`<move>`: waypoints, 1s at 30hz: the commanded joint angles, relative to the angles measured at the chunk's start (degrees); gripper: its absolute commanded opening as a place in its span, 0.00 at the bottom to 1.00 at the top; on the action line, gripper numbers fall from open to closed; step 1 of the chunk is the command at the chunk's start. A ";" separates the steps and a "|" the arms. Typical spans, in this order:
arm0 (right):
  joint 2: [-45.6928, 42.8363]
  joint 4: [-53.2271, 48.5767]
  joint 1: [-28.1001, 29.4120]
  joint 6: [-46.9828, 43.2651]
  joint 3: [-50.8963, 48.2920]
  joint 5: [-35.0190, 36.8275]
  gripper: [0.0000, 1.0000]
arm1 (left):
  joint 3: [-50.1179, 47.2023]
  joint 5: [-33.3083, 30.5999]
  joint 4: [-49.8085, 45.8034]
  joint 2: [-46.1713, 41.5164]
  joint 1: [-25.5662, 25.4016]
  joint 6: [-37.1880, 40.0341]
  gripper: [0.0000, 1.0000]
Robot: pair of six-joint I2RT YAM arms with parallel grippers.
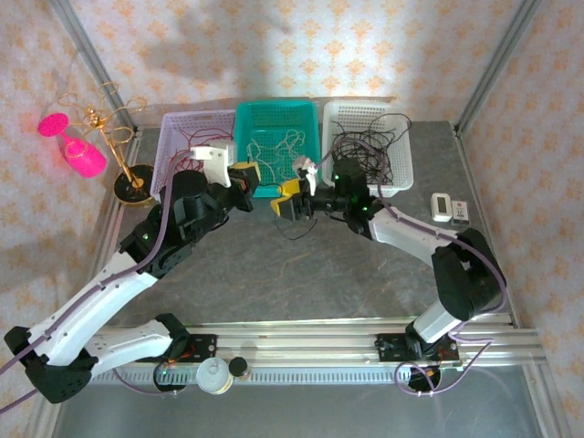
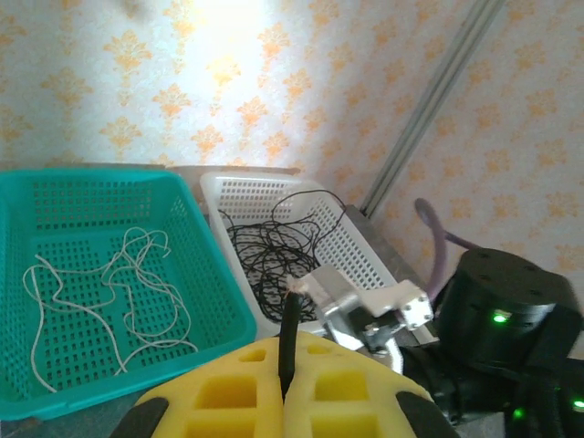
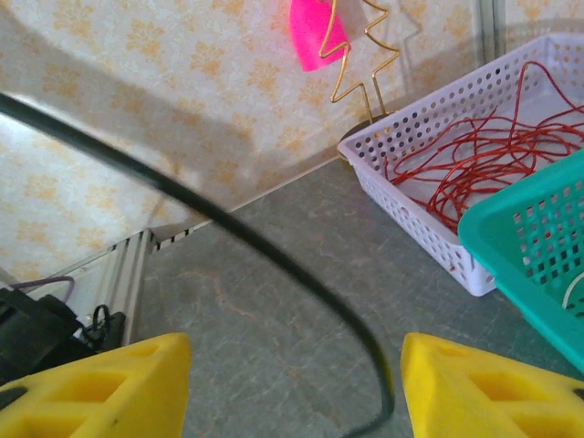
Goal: Untangle the cables
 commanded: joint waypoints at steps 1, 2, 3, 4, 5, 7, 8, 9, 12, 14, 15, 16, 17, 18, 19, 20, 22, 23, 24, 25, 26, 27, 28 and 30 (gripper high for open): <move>2.40 5.63 0.01 -1.04 2.92 1.99 0.59 | 2.71 1.15 -2.24 -0.24 0.44 1.60 0.00; 3.42 5.71 0.06 -0.17 3.65 2.05 0.55 | 3.03 1.15 -2.21 -0.32 0.45 1.51 0.00; 4.27 5.97 0.06 0.58 4.38 1.79 0.52 | 3.43 1.15 -2.36 -0.32 0.49 1.52 0.00; 4.82 6.46 0.01 1.28 4.72 1.50 0.48 | 3.67 1.15 -2.49 -0.17 0.49 1.53 0.00; 5.28 7.14 0.01 2.11 5.06 1.09 0.43 | 4.04 1.15 -2.73 0.01 0.46 1.57 0.00; 5.85 7.09 0.02 2.72 5.80 0.36 0.26 | 5.10 0.72 -3.54 0.65 0.54 1.15 0.00; 5.75 6.58 0.01 2.86 6.21 0.64 0.16 | 6.08 -0.34 -4.36 1.24 0.47 0.51 0.00; 5.38 5.68 -0.12 3.26 6.58 1.80 0.08 | 7.21 -2.18 -5.53 1.93 0.49 -0.37 0.00; 3.45 1.13 -1.00 5.49 8.34 7.20 0.00 | 9.29 -5.86 -7.63 3.33 0.49 -2.79 0.49; 2.24 -8.08 -2.31 6.40 12.22 14.72 0.00 | 8.97 -5.96 -6.78 3.08 0.47 -3.58 0.71; 1.80 -12.95 -3.18 7.40 14.71 19.22 0.00 | 8.15 -5.89 -5.73 2.58 0.47 -4.01 0.78; 1.58 -17.25 -4.19 9.07 17.10 23.07 0.00 | 7.37 -5.73 -4.74 1.98 0.51 -4.26 0.81; 1.64 -21.94 -5.71 10.79 20.17 25.71 0.00 | 6.23 -5.59 -3.43 1.28 0.50 -4.60 0.84; 1.79 -25.82 -7.64 12.04 23.04 27.29 0.00 | 5.23 -5.48 -2.26 0.64 0.48 -4.96 0.86; 2.01 -28.61 -9.25 12.84 25.05 28.75 0.00 | 4.55 -5.47 -1.49 0.20 0.47 -5.33 0.88; 2.00 -31.04 -11.01 13.85 27.16 31.61 0.00 | 3.86 -4.99 -0.70 -0.12 0.61 -5.60 0.89; 2.28 -33.95 -14.01 14.65 29.59 36.47 0.00 | 3.33 -3.26 0.41 -0.06 0.63 -6.20 0.90; 2.67 -34.57 -15.52 14.31 30.45 37.93 0.00 | 3.19 -1.89 0.93 0.31 0.56 -6.62 0.91; 3.36 -35.42 -17.08 14.18 31.72 38.99 0.00 | 3.02 -0.45 1.42 0.67 0.56 -6.82 0.92; 4.50 -36.35 -18.39 14.32 33.17 39.32 0.00 | 2.94 0.60 1.58 1.02 0.55 -6.87 0.92; 5.91 -37.46 -19.89 14.51 34.98 39.09 0.00 | 2.98 1.45 1.76 1.42 0.57 -6.88 0.93; 7.76 -38.51 -21.16 14.50 36.84 38.74 0.00 | 3.04 2.00 1.53 1.78 0.56 -6.99 0.93; 9.22 -39.03 -22.12 14.18 38.13 38.31 0.00 | 3.04 2.20 1.58 1.87 0.60 -6.96 0.93; 13.13 -40.00 -23.47 11.78 40.91 37.05 0.00 | 2.83 2.04 1.21 1.87 0.62 -7.00 0.93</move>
